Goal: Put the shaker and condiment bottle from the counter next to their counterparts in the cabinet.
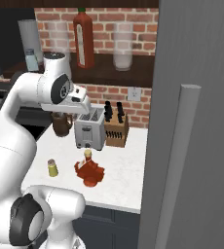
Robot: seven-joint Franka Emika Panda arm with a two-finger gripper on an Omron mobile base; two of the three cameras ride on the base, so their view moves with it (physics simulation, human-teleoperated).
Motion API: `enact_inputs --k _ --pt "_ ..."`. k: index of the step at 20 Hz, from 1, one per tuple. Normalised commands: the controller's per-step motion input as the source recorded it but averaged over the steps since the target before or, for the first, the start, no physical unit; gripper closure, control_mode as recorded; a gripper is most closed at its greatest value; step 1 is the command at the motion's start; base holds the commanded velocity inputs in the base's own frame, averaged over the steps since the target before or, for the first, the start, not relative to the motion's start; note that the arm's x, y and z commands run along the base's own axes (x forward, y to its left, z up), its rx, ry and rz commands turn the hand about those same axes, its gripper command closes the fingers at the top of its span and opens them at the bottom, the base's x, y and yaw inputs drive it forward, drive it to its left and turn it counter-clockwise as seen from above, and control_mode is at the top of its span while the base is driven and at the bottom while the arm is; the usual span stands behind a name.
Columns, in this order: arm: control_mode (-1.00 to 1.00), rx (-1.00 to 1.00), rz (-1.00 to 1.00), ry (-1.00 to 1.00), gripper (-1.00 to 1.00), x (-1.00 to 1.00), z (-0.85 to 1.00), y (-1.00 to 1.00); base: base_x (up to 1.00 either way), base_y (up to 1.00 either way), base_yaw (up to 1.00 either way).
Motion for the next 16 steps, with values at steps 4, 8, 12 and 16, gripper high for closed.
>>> enact_inputs --k 4,8,12,16 --pt "-1.00 -0.12 -0.10 -0.08 -1.00 -0.03 0.00 0.11 0.00 0.00 0.00" --pt "-1.00 -0.25 -0.31 -0.40 -1.00 -0.18 0.00 0.38 0.00 0.00 0.00" --pt "-1.00 -0.30 -0.42 -0.59 -1.00 -0.25 0.02 0.59 0.00 0.00 0.00" --pt "-1.00 -0.28 -0.47 -0.65 -1.00 -0.29 0.00 0.50 0.00 0.00 0.00"
